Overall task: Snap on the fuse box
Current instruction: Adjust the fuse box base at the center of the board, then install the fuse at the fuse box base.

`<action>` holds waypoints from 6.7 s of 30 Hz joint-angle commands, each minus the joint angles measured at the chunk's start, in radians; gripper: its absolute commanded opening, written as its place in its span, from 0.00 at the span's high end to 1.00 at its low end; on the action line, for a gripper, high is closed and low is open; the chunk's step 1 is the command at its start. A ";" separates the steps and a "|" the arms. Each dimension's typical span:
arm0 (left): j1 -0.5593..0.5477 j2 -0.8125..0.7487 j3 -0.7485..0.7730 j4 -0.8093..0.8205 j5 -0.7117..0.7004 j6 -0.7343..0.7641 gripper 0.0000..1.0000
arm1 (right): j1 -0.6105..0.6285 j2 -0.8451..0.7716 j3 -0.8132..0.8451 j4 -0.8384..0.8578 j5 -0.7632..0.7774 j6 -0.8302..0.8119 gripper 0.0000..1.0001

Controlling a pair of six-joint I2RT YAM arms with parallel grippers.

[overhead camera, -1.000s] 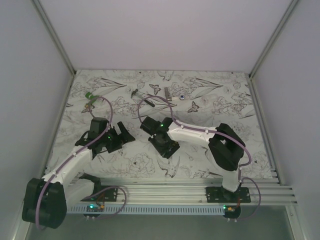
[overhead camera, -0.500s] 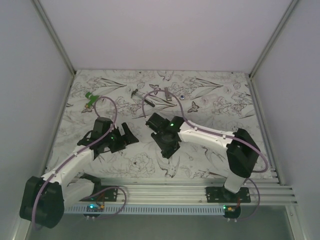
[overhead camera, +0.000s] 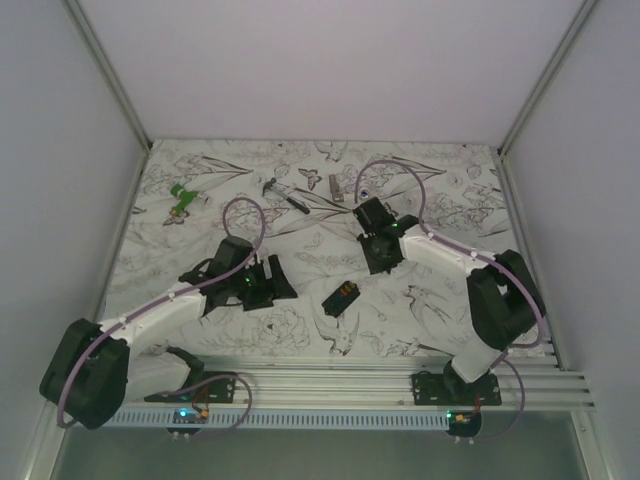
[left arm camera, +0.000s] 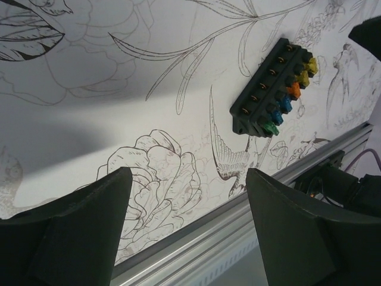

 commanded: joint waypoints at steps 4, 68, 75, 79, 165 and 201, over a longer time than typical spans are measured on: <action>-0.027 0.068 0.036 0.007 -0.023 -0.027 0.24 | 0.003 0.098 -0.016 0.112 -0.047 -0.038 0.76; 0.118 0.059 0.005 -0.097 -0.054 0.134 0.38 | 0.475 0.269 0.352 -0.146 -0.010 0.399 0.81; 0.120 0.054 -0.001 -0.097 -0.067 0.135 0.37 | 0.479 0.291 0.361 -0.134 -0.017 0.388 0.82; 0.120 0.053 -0.002 -0.097 -0.068 0.134 0.37 | 0.483 0.297 0.371 -0.131 -0.019 0.383 0.82; 0.198 -0.053 -0.064 -0.104 -0.115 0.107 0.34 | 0.490 0.528 0.233 -0.191 -0.058 0.160 1.00; 0.198 -0.083 -0.073 -0.103 -0.115 0.104 0.34 | 0.457 0.720 0.243 -0.153 -0.073 0.155 1.00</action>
